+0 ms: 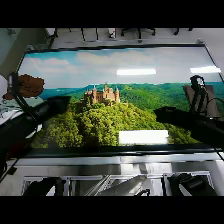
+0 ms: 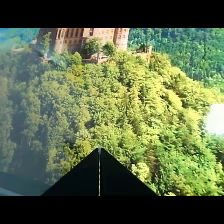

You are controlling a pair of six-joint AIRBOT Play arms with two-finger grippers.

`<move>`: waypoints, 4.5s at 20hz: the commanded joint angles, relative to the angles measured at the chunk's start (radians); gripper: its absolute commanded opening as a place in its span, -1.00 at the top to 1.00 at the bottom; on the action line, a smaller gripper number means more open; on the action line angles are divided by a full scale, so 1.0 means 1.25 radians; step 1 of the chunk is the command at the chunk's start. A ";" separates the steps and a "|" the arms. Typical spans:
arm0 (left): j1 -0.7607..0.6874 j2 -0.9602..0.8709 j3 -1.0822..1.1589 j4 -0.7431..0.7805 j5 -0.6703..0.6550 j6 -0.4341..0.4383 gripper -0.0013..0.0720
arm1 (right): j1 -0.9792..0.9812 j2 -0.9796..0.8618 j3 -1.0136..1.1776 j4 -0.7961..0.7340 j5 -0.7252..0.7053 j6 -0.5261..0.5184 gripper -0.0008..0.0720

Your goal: Fold the shirts.

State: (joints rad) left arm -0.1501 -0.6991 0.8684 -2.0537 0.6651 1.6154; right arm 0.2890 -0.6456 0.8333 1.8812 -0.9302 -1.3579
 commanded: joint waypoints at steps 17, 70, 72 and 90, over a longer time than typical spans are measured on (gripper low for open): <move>0.407 -1.127 0.825 0.309 -0.114 0.250 -0.88 | -0.001 -0.099 0.000 -0.103 0.101 0.000 -0.35; -0.012 -0.186 -0.355 -0.205 0.299 0.044 -0.93 | 0.056 -0.323 -0.211 0.329 -0.004 -0.226 -0.24; -0.053 -0.205 -0.401 -0.239 0.230 0.052 -0.92 | 0.115 -0.421 -0.192 0.358 0.043 -0.243 -0.23; -0.105 -0.389 -0.172 -0.201 0.198 0.077 0.92 | 0.194 -0.665 0.031 0.419 0.072 -0.305 0.92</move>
State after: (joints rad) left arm -0.3218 -1.2598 0.6376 -2.2948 0.9085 1.7039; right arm 0.5362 -1.4921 0.8314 2.3894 -0.8310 -1.7061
